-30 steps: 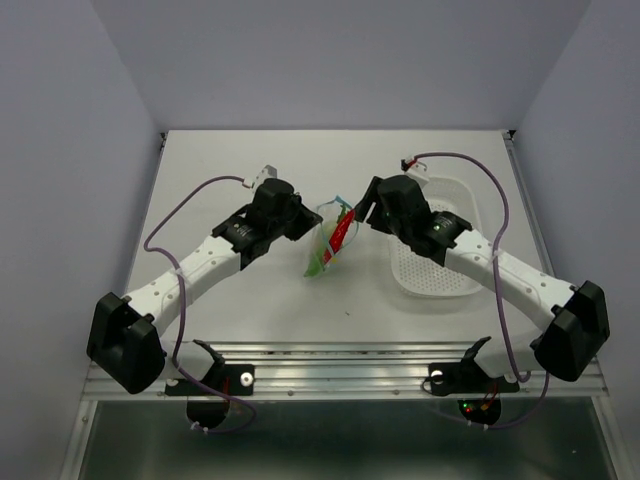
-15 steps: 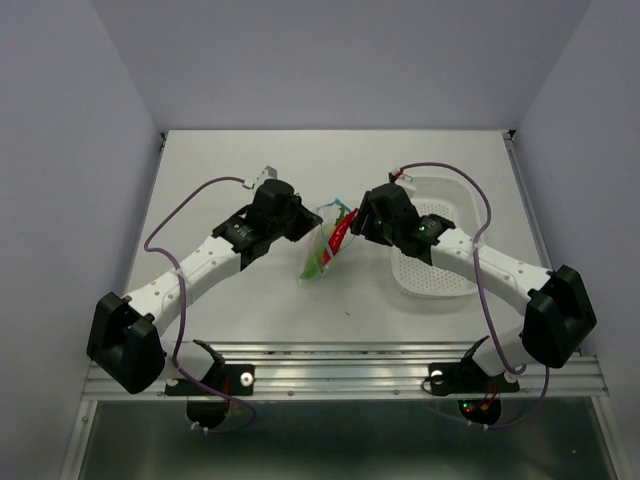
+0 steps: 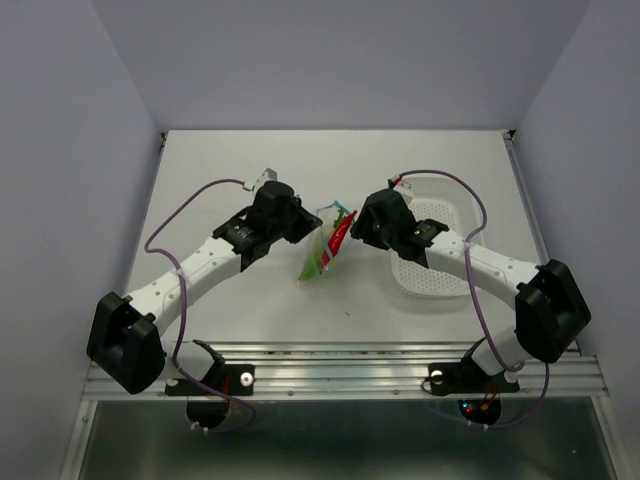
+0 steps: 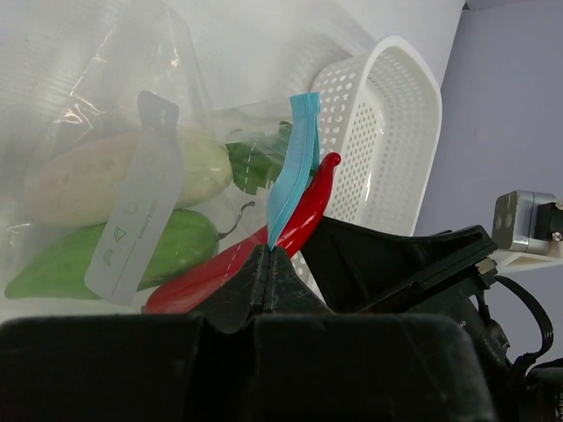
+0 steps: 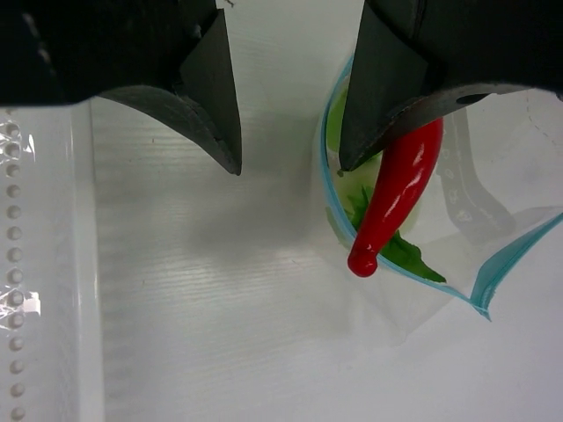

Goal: Place the food in the zip-top bag and seal the zipper
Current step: Adjust the zipper food storage bag at the center of the board.

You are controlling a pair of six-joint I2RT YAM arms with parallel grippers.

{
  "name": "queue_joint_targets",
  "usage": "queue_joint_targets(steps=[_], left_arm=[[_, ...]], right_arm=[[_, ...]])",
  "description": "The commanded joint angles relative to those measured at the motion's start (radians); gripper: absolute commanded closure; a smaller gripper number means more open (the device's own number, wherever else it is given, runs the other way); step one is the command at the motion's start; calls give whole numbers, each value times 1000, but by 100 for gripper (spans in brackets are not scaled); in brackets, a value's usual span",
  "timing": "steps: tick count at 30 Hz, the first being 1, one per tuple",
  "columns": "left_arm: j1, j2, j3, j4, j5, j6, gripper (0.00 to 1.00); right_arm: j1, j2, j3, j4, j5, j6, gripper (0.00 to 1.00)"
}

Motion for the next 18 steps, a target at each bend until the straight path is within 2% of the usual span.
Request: queue_joint_targets(steps=[1, 6, 11, 18], left_arm=[[4, -33, -16, 35, 15, -5, 100], [5, -27, -29, 45, 21, -10, 100], [5, -29, -34, 50, 49, -11, 100], [5, -45, -43, 59, 49, -11, 100]], right_arm=[[-5, 10, -6, 99, -20, 14, 48], [-5, 25, -15, 151, -61, 19, 53], [-5, 23, -22, 159, -64, 23, 66], [-5, 31, -34, 159, -70, 29, 66]])
